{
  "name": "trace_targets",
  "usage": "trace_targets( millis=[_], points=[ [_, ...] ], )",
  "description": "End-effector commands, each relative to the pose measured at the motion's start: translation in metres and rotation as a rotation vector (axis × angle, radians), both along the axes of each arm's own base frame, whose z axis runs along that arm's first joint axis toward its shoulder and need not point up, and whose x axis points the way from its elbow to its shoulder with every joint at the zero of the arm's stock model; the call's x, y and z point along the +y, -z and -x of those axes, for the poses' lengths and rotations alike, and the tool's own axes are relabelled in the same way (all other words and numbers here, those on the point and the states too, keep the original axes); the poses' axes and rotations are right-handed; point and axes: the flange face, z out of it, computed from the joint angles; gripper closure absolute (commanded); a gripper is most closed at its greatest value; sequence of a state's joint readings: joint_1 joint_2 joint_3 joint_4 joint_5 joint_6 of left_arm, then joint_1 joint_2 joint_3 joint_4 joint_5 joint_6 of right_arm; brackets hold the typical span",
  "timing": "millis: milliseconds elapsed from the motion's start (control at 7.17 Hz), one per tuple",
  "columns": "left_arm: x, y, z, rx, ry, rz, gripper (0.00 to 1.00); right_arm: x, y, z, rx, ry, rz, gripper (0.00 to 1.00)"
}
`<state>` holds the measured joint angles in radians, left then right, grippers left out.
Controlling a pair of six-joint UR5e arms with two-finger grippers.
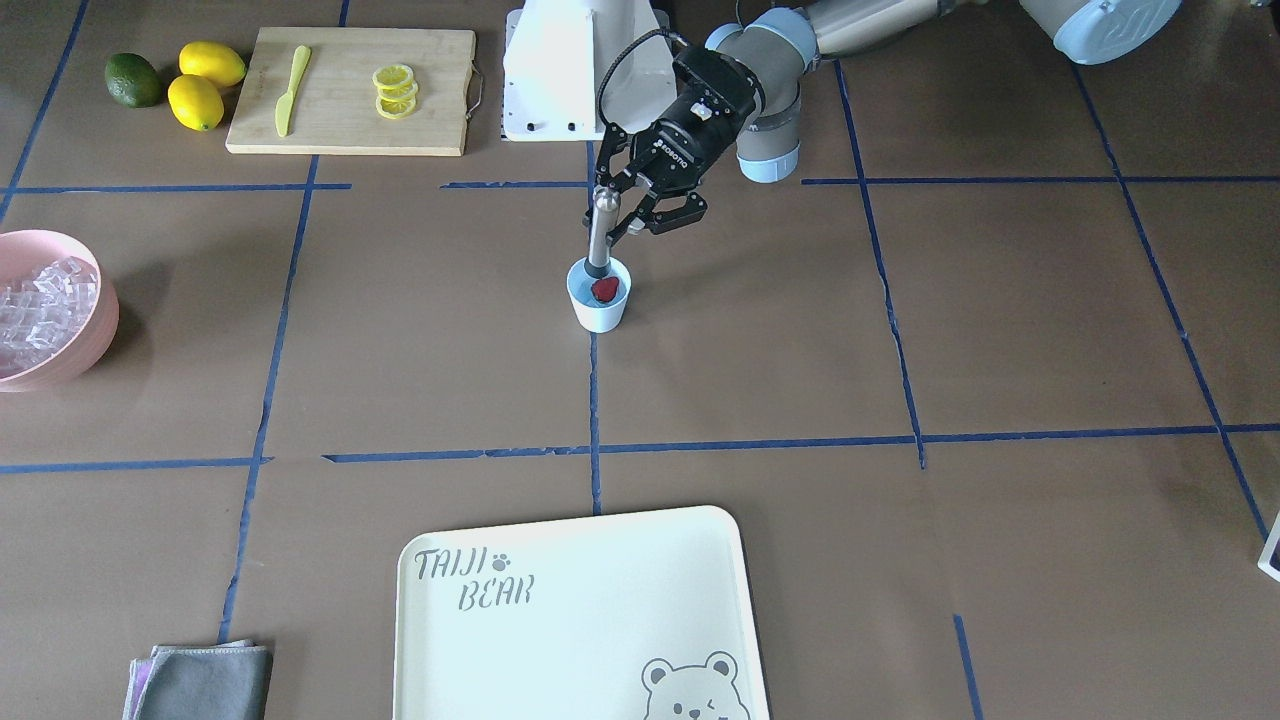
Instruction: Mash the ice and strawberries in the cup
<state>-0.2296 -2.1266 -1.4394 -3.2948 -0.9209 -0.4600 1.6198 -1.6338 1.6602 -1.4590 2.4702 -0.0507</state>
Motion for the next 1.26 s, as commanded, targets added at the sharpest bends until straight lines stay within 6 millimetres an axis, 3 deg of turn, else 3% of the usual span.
trace_targets(
  millis=[0,419,698,1116],
  points=[
    [0.0,-0.001,-0.001,0.001,0.001,0.0,1.0,-0.001,0.0,0.0,0.001,0.0,0.0,0.0],
    [-0.002,-0.007,-0.007,-0.017,0.001,0.004,1.0,0.0,-0.002,0.0,0.001,0.001,0.002,0.0],
    [-0.006,0.0,-0.022,-0.021,0.002,0.006,1.0,-0.001,-0.007,0.001,0.0,0.002,0.011,0.0],
    [-0.008,-0.005,-0.024,-0.032,0.004,0.008,1.0,-0.001,-0.007,0.001,0.0,0.003,0.01,0.0]
  ],
)
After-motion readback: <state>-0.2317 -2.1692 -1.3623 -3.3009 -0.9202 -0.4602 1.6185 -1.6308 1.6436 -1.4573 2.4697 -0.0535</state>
